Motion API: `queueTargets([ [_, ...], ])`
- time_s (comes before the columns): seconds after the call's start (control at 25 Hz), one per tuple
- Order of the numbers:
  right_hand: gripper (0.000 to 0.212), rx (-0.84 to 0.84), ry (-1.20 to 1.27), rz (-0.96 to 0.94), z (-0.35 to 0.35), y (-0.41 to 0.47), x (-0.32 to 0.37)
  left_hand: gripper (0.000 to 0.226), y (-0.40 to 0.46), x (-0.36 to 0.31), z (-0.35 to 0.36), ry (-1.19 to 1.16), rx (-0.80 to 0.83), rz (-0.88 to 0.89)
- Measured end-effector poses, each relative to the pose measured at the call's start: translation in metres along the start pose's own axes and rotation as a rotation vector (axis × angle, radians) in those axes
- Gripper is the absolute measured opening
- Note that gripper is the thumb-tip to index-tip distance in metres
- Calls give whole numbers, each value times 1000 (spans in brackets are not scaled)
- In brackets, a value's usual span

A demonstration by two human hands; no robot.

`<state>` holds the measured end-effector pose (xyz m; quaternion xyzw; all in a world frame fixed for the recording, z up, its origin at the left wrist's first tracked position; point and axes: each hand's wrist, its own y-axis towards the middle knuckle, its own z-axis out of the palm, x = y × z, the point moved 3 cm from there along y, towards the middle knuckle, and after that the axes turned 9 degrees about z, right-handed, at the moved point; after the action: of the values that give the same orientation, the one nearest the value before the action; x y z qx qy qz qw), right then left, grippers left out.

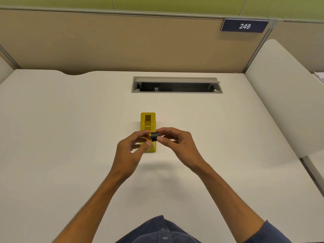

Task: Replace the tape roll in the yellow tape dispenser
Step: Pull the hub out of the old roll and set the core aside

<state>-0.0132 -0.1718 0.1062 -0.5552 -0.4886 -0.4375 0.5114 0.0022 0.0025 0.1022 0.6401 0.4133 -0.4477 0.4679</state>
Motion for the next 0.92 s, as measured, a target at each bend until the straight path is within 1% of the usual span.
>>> queueTargets([
  [0.08,19,6,-38,-14,-1,-2,1,24,0,0,1,-64,-11,-32],
  [0.2,22,31,-74,-25,0,-4,0,26,1,1,3,-70,5,-58],
  [0.32,28,57,9,-4,-5,-1,-4,22,3,2,2,-97,-9,-69],
  [0.4,29,-21,48,30,-18,8,-15,23,4,3,0,-111,-34,-74],
  [0.44,28,-106,-17,45,-27,13,-25,24,4,3,-2,-116,-39,-76],
  [0.48,27,-201,-138,66,-37,18,-35,25,4,3,-3,-123,-37,-78],
  [0.56,30,-324,-451,134,-53,26,-58,27,3,3,-5,-132,-24,-82],
  [0.6,35,-332,-604,174,-60,30,-69,28,3,3,-5,-132,-19,-82],
  [0.68,49,-282,-853,219,-69,40,-86,29,2,3,-6,-133,-12,-80],
  [0.76,63,-217,-1001,224,-71,49,-94,31,1,4,-7,-140,-9,-77],
  [0.84,66,-185,-1084,211,-69,57,-97,32,0,4,-7,-142,-7,-73],
  [0.92,60,-179,-1135,198,-67,62,-99,33,0,4,-8,-136,-3,-66],
])
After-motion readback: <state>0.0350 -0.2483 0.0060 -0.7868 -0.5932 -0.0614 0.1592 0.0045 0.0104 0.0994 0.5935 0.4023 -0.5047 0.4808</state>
